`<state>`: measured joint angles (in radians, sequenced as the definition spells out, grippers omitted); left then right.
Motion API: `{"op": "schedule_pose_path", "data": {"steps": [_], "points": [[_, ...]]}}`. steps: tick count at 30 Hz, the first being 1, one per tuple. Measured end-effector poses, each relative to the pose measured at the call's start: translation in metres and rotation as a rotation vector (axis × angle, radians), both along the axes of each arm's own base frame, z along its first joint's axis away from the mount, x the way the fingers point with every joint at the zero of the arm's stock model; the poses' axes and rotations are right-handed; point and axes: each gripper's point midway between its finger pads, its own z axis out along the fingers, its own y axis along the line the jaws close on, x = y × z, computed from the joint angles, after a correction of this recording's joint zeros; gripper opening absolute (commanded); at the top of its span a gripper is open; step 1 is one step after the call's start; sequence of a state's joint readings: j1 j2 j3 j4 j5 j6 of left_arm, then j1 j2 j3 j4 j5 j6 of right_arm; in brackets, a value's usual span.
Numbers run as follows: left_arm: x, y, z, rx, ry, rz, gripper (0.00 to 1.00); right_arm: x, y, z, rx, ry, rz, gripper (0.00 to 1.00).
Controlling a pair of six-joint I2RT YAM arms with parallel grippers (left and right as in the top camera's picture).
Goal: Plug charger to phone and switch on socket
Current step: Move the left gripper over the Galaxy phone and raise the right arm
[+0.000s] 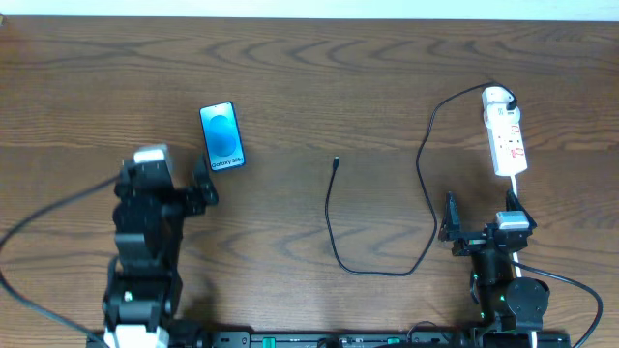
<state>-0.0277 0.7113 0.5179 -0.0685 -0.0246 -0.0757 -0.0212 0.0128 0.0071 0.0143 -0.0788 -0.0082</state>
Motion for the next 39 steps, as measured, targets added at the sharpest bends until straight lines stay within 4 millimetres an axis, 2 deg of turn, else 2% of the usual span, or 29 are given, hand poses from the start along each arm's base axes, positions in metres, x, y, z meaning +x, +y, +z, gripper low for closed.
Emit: {"op": "schedule_pose_path", "data": {"steps": [5, 12, 21, 29, 39], "points": [[0.026, -0.008, 0.017, -0.016, 0.071, -0.039, 0.98, 0.0, 0.0, 0.0, 0.0, 0.0, 0.0, 0.99], [0.048, -0.016, 0.03, -0.033, 0.184, -0.076, 0.98, 0.0, 0.0, 0.0, 0.0, 0.0, 0.0, 0.99], [0.05, -0.028, 0.033, -0.064, 0.181, -0.142, 0.98, 0.006, 0.0, -0.007, 0.001, 0.064, 0.0, 0.99], [0.051, -0.029, 0.034, -0.072, 0.176, -0.143, 0.98, 0.019, 0.0, 0.017, 0.003, 0.12, 0.003, 0.99], [0.056, -0.029, 0.028, -0.118, 0.207, -0.12, 0.98, 0.05, 0.019, 0.035, 0.018, 0.239, 0.115, 0.99]]}}
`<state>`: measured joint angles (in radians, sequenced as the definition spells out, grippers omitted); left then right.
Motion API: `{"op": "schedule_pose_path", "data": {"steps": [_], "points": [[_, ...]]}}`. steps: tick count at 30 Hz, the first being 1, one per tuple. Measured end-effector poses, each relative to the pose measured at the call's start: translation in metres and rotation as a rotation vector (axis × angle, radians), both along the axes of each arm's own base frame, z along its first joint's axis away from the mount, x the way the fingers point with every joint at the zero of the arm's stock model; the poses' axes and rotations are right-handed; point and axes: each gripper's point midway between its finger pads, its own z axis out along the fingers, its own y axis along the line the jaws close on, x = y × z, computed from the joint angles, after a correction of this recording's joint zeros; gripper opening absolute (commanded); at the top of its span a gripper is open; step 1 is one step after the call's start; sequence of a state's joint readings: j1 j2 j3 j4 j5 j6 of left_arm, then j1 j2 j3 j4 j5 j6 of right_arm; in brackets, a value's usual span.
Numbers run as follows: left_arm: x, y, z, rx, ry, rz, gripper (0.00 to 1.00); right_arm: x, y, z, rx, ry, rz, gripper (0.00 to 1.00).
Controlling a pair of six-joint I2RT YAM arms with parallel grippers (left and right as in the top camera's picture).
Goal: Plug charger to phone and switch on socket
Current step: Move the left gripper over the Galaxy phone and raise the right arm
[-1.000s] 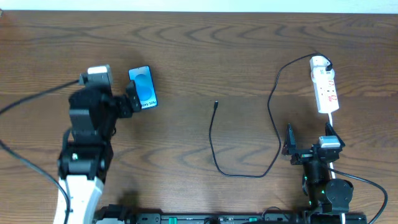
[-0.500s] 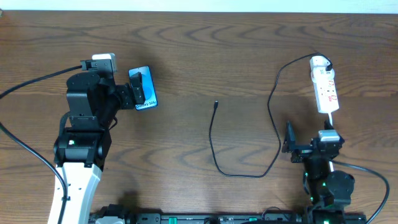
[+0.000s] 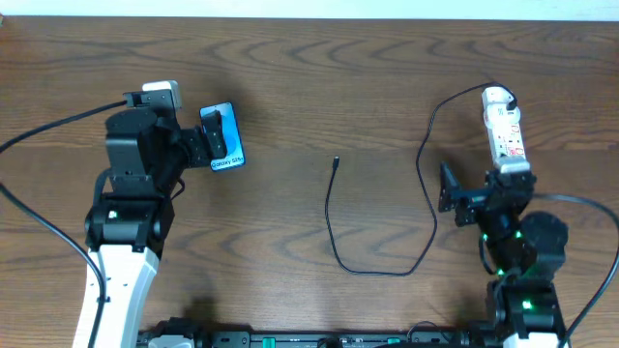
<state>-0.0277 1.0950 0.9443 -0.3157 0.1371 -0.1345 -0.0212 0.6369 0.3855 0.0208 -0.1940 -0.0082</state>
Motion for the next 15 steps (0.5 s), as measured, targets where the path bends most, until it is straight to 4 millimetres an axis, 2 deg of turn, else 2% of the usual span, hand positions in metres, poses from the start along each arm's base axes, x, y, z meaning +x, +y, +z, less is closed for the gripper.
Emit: {"op": "schedule_pose_path", "data": {"steps": [7, 15], "points": [[0.008, 0.0, 0.0, -0.012, 0.147, 0.012, 0.98, 0.017, 0.012, 0.014, 0.021, 0.075, 0.071, 0.99], [0.029, -0.001, -0.001, -0.01, 0.308, 0.015, 0.98, 0.032, 0.024, 0.028, 0.049, 0.148, 0.143, 0.99]]}}
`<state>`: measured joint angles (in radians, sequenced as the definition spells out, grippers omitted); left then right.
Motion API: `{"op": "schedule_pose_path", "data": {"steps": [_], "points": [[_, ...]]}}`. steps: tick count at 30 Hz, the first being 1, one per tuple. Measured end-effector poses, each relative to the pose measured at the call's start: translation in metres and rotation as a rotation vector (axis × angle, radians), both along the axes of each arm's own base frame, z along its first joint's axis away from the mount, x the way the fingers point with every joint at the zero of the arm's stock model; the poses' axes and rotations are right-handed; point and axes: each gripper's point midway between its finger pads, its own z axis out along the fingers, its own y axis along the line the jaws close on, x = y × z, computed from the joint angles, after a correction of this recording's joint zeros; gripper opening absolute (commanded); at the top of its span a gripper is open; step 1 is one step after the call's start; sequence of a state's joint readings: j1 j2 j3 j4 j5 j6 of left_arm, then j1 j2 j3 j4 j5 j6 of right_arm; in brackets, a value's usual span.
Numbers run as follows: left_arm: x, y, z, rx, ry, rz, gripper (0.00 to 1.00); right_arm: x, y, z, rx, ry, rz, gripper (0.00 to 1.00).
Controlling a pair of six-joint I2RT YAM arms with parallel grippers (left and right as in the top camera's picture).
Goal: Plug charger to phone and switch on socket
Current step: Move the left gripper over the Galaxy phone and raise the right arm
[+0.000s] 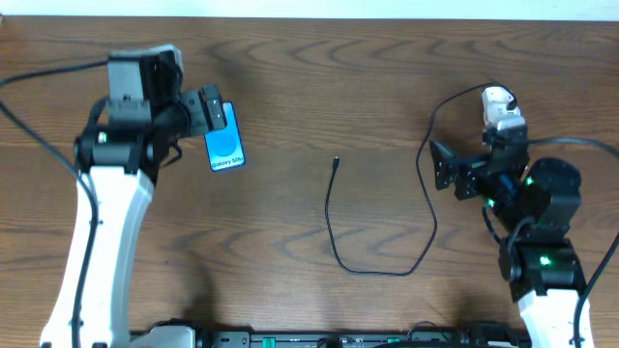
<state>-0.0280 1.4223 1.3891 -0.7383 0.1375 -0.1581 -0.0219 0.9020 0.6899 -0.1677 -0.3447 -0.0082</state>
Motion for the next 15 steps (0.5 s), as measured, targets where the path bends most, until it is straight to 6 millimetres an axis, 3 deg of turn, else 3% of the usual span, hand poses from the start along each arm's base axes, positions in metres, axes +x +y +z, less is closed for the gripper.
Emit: {"op": "schedule_pose_path", "data": {"steps": [9, 15], "points": [[0.025, 0.0, -0.005, 0.005, 0.149, -0.001, 0.98, 0.016, 0.018, 0.015, 0.059, 0.098, 0.115, 0.99], [0.042, -0.001, -0.02, 0.026, 0.222, -0.029, 0.98, 0.029, 0.029, 0.026, 0.099, 0.164, 0.182, 0.99]]}}
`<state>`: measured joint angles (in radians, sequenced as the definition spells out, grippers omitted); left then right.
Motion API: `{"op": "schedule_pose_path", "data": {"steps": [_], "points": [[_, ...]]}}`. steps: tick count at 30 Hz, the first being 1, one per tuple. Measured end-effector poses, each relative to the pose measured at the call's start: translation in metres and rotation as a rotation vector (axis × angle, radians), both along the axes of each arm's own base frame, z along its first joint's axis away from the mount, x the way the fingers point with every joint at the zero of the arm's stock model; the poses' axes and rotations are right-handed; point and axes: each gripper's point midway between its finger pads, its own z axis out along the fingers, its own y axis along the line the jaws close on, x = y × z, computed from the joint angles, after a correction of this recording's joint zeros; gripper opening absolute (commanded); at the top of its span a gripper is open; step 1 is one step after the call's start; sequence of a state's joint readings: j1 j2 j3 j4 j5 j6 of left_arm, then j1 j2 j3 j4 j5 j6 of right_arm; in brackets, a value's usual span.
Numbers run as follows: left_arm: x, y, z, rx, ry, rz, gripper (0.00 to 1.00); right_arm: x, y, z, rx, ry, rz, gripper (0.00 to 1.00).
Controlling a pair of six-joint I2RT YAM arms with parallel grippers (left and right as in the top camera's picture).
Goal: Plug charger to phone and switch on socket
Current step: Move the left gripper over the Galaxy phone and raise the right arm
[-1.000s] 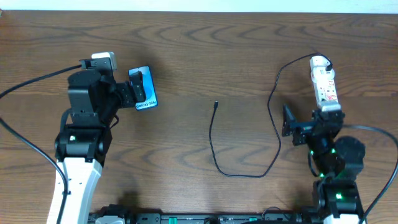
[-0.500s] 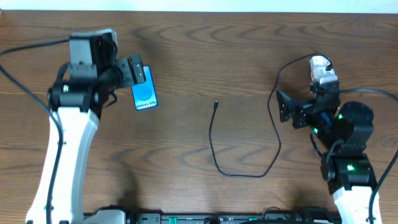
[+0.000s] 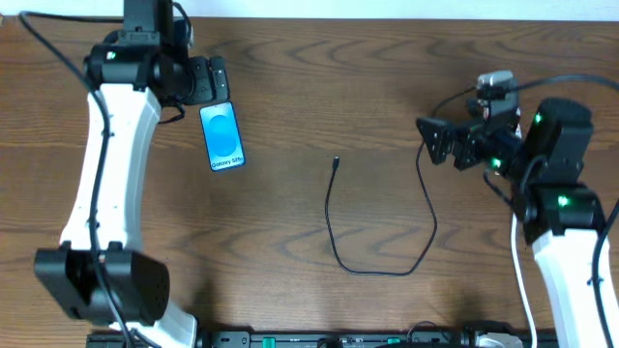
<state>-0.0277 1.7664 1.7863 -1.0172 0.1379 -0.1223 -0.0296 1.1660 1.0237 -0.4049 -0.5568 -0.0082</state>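
A phone with a blue screen lies flat on the table at the left. My left gripper hovers just beyond the phone's far end, fingers apart with nothing between them. A black charger cable loops across the middle, its free plug tip lying on the wood. The cable runs right toward the white socket strip, which is hidden under my right arm. My right gripper hangs open left of that arm, beside the cable's upper run.
The wooden table spans the whole view. A pale wall edge shows along the far side. Both arms' bases and their grey cables sit at the near corners.
My left gripper moved from beside the phone's top to beyond its far end. The right arm reached farther back, now covering the whole socket strip, and its gripper shifted up and left.
Both arms started folded near the front edge, grippers open, with phone, cable and socket strip untouched. They then stretched away from the front edge, the left alongside the phone, the right over the socket strip. Phone and cable lie where they were.
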Motion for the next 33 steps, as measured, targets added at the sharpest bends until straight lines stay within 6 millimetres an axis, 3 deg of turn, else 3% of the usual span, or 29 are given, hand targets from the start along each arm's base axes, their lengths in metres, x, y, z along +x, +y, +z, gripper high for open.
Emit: {"op": "schedule_pose_path", "data": {"steps": [3, 7, 15, 19, 26, 33], "points": [[0.002, -0.001, -0.012, 0.003, 0.032, -0.01, 0.98, 0.005, 0.004, -0.005, 0.014, 0.078, 0.025, 0.99], [0.003, -0.001, -0.014, 0.003, 0.033, -0.02, 0.98, 0.011, 0.006, -0.018, 0.005, 0.18, 0.052, 0.99], [0.015, -0.001, -0.012, -0.013, -0.005, 0.016, 0.98, 0.024, 0.005, -0.028, -0.024, 0.186, 0.071, 0.99], [0.021, 0.007, -0.037, 0.0, 0.053, 0.098, 0.98, 0.022, 0.005, -0.03, -0.024, 0.196, 0.071, 0.99], [0.031, 0.012, -0.102, 0.023, 0.189, 0.155, 0.98, 0.02, 0.0, -0.037, -0.045, 0.229, 0.046, 0.99], [0.041, 0.014, -0.137, 0.032, 0.227, 0.176, 0.98, 0.014, -0.007, -0.047, -0.076, 0.279, 0.011, 0.99]]}}
